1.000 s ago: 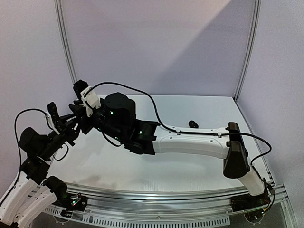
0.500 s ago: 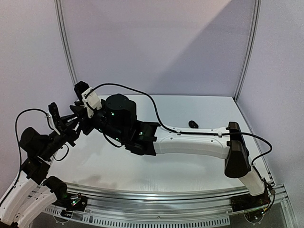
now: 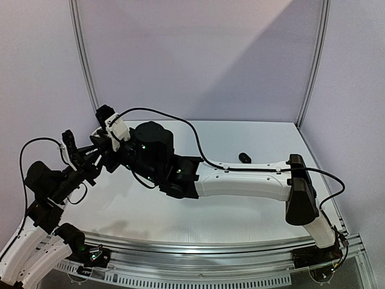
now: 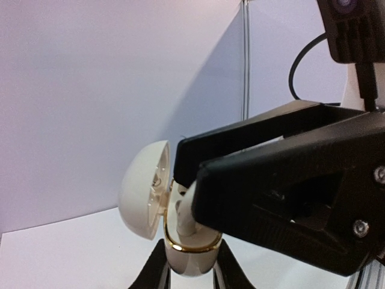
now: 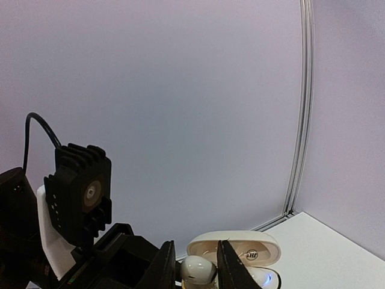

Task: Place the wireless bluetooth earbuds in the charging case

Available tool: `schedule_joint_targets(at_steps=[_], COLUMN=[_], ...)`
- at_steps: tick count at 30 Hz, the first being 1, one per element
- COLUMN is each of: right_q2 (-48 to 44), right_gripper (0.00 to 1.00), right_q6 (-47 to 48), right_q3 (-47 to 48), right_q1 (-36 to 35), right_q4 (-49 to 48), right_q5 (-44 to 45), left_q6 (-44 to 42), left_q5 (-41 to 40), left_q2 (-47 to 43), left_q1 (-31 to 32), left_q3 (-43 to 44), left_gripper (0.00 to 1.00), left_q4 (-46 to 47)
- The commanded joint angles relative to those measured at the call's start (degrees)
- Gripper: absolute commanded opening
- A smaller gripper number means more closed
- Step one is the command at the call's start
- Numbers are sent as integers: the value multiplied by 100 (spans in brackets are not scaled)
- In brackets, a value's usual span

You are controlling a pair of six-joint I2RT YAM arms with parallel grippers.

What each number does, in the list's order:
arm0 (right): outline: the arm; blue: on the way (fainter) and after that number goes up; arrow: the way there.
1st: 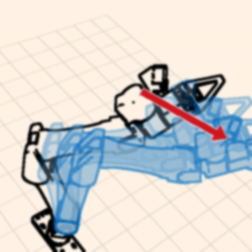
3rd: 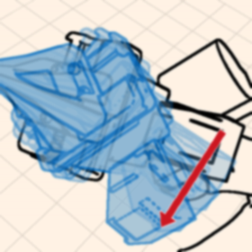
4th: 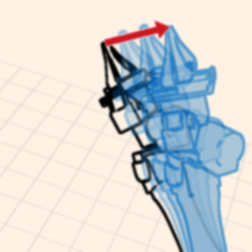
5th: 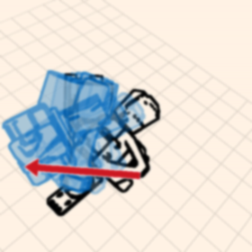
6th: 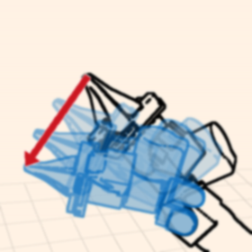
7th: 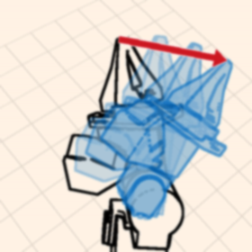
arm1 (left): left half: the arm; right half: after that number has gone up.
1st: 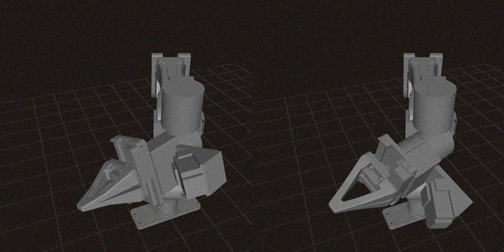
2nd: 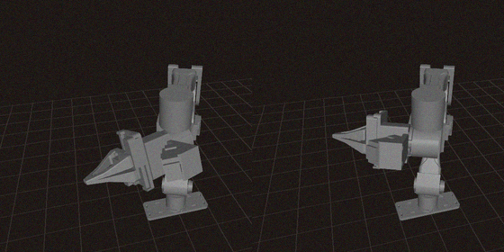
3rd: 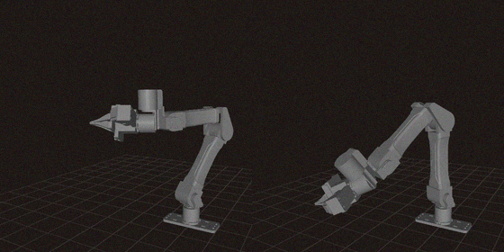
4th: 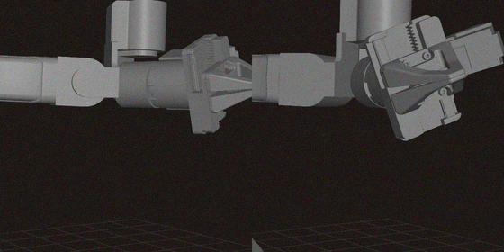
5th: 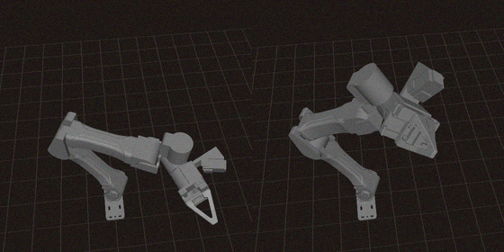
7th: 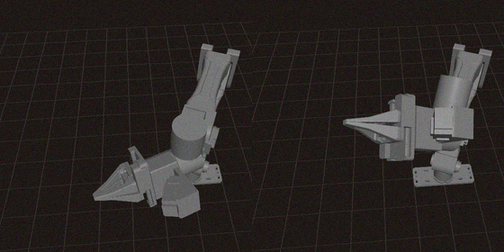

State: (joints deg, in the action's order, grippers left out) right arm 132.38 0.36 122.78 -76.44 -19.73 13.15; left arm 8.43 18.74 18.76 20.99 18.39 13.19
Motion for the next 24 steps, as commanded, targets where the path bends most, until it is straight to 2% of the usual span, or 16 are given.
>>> schedule_joint_targets(at_steps=[1,7,12,24], right_q2=[-123,-82,-97,-302], right_gripper=[24,23,23,33], right_q6=[17,141,129,274], right_q3=[22,222,223,260], right_q1=[52,68,63,65], right_q4=[264,487,644,869], right_q5=[156,269,327,307], left_q6=[-42,20,80,373], left_q5=[223,654,686,750], left_q2=[-31,39,48,149], left_q1=[54,54,54,57], left_q3=[68,41,59,16], left_gripper=[0,0,0,0], left_q4=[269,254,256,191])
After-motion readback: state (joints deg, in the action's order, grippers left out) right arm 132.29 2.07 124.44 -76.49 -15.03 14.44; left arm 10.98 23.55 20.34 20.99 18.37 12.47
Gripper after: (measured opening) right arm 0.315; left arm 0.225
